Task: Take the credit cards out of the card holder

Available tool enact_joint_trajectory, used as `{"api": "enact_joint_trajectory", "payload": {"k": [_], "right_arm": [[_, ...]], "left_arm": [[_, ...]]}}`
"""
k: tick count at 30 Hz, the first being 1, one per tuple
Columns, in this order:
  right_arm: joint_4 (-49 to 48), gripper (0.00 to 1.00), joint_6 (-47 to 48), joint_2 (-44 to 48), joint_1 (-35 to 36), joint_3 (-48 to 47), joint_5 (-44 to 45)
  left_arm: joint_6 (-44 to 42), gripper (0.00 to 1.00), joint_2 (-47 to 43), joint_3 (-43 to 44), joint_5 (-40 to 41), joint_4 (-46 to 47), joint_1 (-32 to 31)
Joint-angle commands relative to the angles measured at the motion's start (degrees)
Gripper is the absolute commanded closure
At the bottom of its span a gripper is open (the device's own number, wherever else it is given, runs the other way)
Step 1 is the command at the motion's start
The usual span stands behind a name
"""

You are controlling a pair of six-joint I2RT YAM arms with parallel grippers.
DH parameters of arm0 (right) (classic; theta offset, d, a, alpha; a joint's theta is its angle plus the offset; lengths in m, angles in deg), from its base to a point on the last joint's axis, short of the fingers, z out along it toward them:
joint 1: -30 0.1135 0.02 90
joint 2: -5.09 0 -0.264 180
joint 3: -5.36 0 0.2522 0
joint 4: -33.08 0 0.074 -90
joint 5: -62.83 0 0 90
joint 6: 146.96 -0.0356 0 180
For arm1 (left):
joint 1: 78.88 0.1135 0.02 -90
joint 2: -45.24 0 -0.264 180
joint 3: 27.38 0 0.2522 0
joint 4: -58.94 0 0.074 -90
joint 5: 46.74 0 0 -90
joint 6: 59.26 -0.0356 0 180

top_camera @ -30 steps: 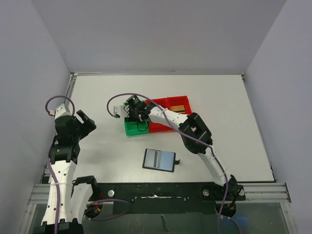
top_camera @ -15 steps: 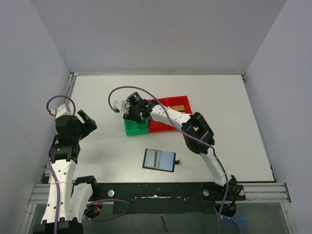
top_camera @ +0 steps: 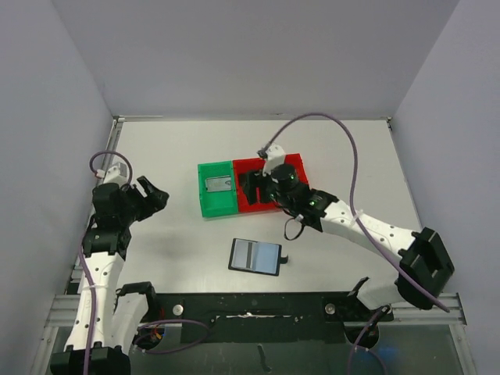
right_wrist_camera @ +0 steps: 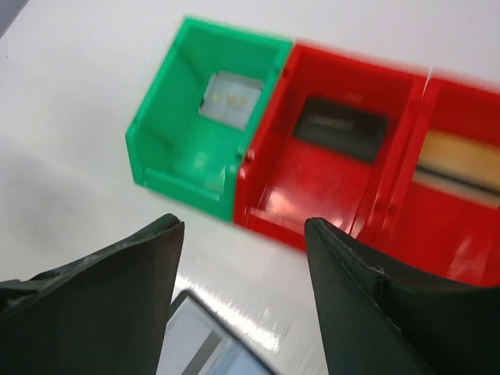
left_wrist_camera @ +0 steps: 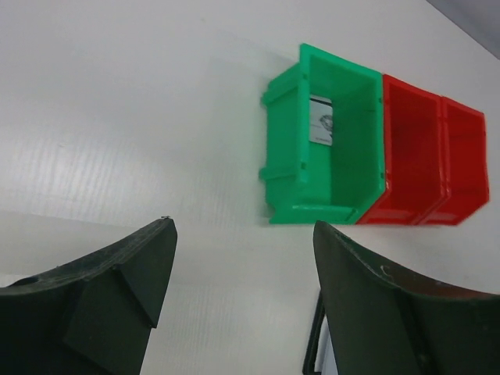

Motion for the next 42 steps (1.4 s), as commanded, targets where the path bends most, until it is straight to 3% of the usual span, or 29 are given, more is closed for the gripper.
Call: {"api": "enact_joint_trajectory", "payload": {"k": [1, 5, 9, 14, 20, 31, 42], "right_arm": [[-5.23, 0.37, -28.50, 8.04, -0.52, 15.69, -2.83], [-10.45, 0.40, -39.78, 14.59, 0.48, 27.58, -3.95], [-15.50, 0.44, -46.40, 16.43, 2.70, 33.17, -4.59], [-21.68, 0.52, -50.36, 12.87, 3.77, 36.00, -7.72], [-24.23, 0.55, -53.32, 8.23, 4.48, 36.10, -9.26], [-27.77, 0.63, -56.16, 3.20, 7.05, 37.52, -13.85], [-19.90, 0.65, -59.38, 2.57, 9.44, 38.08, -10.50]], "left_arm": [[1.81, 0.32, 0.65, -1.45, -13.90, 8.03, -3.72], [4.14, 0.33, 2.23, -2.46, -11.27, 9.54, -17.51], [6.90, 0.39, 6.45, -4.07, -4.87, 11.81, -31.56], [10.28, 0.49, 12.91, -5.49, -1.42, 15.35, -41.60], [12.09, 0.52, 19.02, -6.66, -2.46, 18.02, -46.04], [13.78, 0.56, 23.78, -8.10, -4.56, 21.34, -48.37], [13.96, 0.57, 26.73, -9.24, -5.24, 22.15, -49.45]]}}
